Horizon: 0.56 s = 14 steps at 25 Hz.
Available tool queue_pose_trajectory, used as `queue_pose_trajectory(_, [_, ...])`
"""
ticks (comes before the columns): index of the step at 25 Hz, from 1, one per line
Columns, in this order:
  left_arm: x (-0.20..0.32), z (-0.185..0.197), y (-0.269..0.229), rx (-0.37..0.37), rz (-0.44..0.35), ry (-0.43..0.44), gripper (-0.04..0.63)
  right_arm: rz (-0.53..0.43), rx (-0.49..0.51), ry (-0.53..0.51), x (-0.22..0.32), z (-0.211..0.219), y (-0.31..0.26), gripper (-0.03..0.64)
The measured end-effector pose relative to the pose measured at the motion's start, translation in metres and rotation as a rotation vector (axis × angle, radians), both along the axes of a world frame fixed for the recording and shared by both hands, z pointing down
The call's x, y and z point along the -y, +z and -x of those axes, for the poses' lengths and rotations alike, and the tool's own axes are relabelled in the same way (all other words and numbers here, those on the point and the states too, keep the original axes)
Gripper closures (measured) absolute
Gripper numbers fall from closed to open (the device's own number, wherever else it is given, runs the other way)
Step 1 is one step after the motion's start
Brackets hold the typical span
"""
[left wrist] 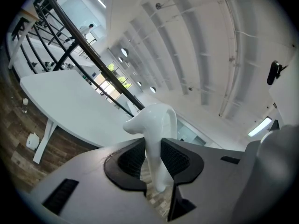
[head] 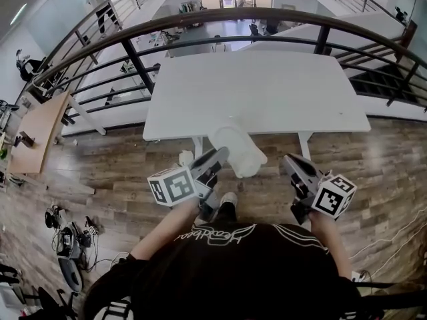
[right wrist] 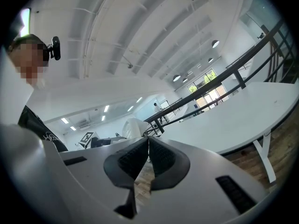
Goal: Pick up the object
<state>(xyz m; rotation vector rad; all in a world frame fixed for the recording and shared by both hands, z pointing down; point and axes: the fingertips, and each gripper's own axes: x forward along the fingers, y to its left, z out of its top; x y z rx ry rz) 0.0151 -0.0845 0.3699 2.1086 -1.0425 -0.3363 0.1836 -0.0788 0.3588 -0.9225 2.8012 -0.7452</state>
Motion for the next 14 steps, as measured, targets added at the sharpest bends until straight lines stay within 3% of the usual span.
queue_pose_trajectory(14, [0.0020, -0.0050, -0.0075, 0.005, -0.006, 0.034, 0.486, 0.004, 0.012, -0.001, -0.0025, 0.0011, -0.0020, 0.600])
